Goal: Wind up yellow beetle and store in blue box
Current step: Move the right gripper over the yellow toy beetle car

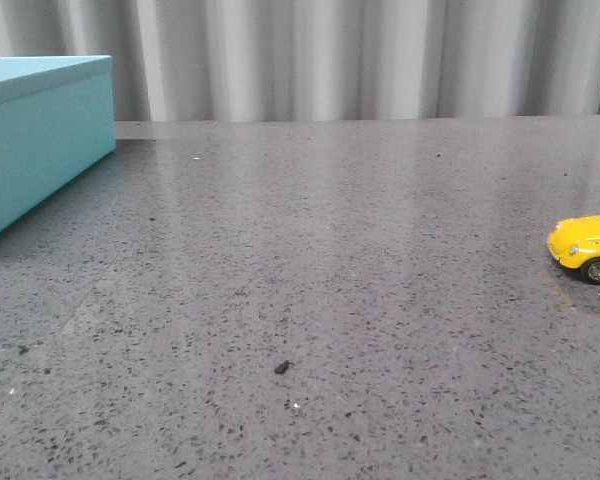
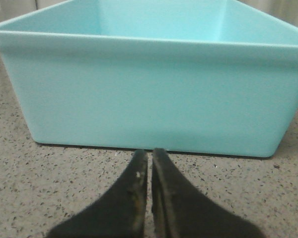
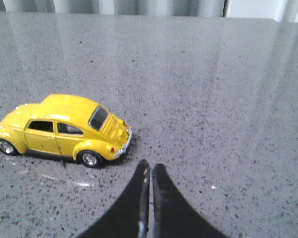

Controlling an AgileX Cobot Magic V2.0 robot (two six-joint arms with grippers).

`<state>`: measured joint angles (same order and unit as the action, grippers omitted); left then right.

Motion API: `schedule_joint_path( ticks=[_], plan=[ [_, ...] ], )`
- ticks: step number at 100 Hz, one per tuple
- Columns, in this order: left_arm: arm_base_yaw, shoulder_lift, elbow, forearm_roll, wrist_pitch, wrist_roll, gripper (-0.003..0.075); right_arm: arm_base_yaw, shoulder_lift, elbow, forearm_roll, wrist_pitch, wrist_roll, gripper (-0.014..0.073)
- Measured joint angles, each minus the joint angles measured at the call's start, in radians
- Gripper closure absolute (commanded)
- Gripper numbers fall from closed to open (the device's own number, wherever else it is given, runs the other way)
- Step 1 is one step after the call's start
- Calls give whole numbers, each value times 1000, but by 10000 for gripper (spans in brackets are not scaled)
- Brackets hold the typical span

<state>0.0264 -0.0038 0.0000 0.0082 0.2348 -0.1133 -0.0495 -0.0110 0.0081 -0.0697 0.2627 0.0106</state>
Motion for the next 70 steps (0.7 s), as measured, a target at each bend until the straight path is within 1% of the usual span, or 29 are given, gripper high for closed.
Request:
schedule_joint_path(
  ticks=[21, 54, 70],
  plan=[
    [0, 0, -2, 0, -37, 0, 741, 0, 0, 0, 0, -20, 0, 636],
    [0, 0, 0, 0, -169, 0, 741, 0, 0, 0, 0, -115, 0, 636],
    [0, 0, 0, 0, -195, 0, 741, 0, 0, 0, 0, -125, 0, 636]
  ],
)
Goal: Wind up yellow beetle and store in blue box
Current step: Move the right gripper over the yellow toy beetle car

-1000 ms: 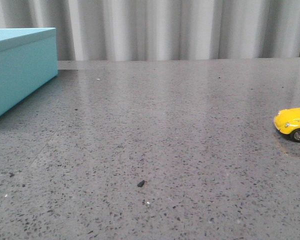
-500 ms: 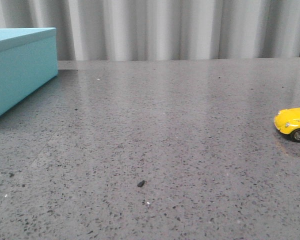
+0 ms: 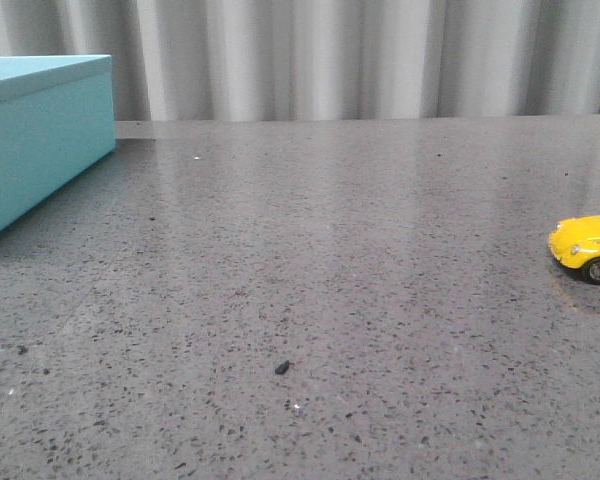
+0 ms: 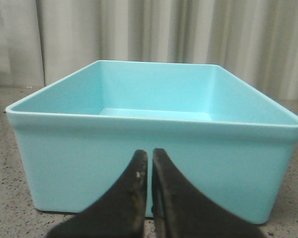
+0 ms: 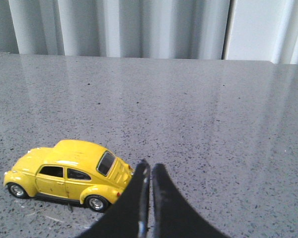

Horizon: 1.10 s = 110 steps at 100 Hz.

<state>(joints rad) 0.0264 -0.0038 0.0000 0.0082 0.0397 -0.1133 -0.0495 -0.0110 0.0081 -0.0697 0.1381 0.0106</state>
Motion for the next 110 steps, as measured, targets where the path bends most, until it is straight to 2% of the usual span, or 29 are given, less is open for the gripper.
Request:
schedule_joint_path(
  ticks=[27, 53, 87, 110],
  plan=[
    [0, 0, -24, 0, 9, 0, 742, 0, 0, -13, 7, 75, 0, 636],
    [0, 62, -137, 0, 33, 0, 741, 0, 126, -161, 31, 142, 0, 636],
    [0, 99, -150, 0, 19, 0, 741, 0, 246, -205, 34, 20, 0, 636],
    [0, 99, -150, 0, 19, 0, 741, 0, 368, -348, 34, 165, 0, 636]
  ],
)
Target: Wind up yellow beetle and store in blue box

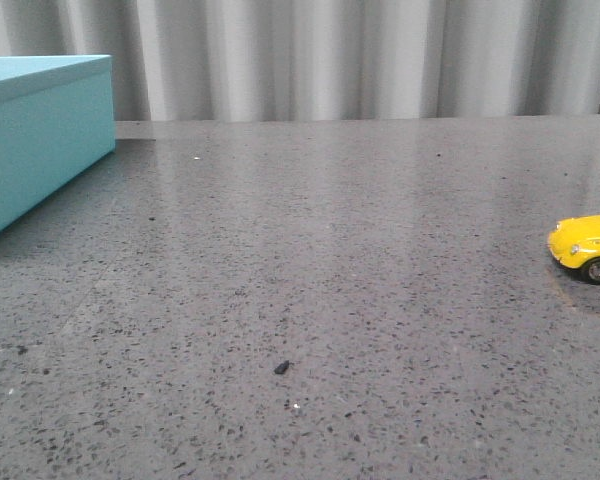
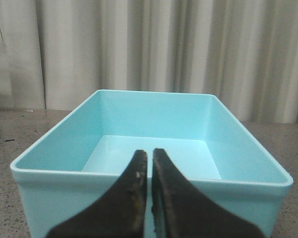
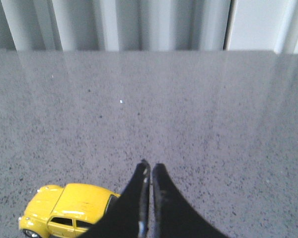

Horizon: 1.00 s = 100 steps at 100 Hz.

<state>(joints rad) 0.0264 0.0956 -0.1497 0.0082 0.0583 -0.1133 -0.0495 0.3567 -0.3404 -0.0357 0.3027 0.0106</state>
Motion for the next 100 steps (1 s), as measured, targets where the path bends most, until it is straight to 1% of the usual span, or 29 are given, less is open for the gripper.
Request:
schedule_joint_path(
  ticks=[24, 42, 64, 78, 100],
  plan=[
    [0, 0, 0, 0, -2, 0, 741, 8, 220, -198, 1, 225, 0, 636],
    [0, 0, -2, 0, -4, 0, 741, 88, 351, -351, 7, 389, 0, 636],
    [0, 0, -11, 0, -11, 0, 741, 165, 519, -503, 73, 572, 0, 636],
    [0, 0, -11, 0, -14, 0, 741, 170, 636, -561, 102, 642, 0, 635],
    [0, 0, -14, 0, -15, 0, 741, 170, 761, -618, 136, 676, 2, 635]
  ],
)
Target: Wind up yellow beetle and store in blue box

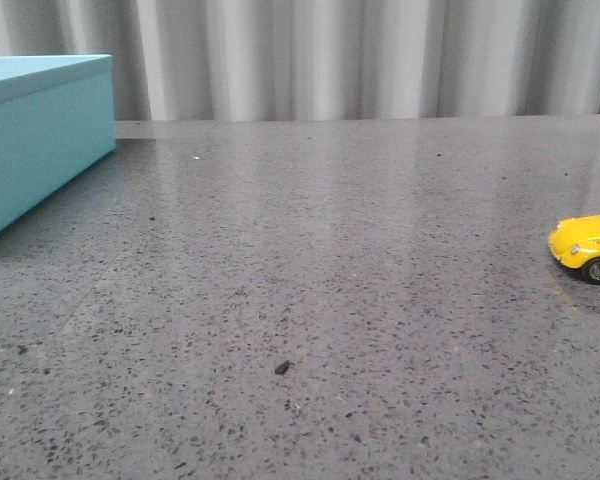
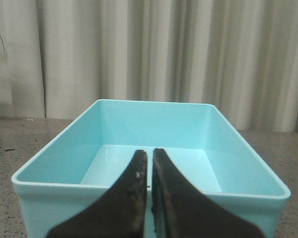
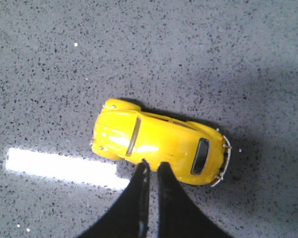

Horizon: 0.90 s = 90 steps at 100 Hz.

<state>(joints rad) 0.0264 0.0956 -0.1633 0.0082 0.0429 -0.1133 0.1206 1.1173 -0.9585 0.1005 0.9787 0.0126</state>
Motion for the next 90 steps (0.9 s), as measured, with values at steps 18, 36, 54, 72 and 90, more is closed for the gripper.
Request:
schedule_joint_path(
  ticks=[18, 36, 54, 72, 90],
  plan=[
    [0, 0, 0, 0, 0, 0, 741, 0, 64, -26, 6, 15, 0, 635],
    [0, 0, 0, 0, 0, 0, 741, 0, 108, -61, 12, 38, -2, 634],
    [0, 0, 0, 0, 0, 0, 741, 0, 151, -77, 14, 66, -2, 634],
    [0, 0, 0, 0, 0, 0, 741, 0, 186, -77, 16, 74, 0, 634],
    [0, 0, 0, 0, 0, 0, 741, 0, 196, -79, 18, 74, 0, 634]
  ],
)
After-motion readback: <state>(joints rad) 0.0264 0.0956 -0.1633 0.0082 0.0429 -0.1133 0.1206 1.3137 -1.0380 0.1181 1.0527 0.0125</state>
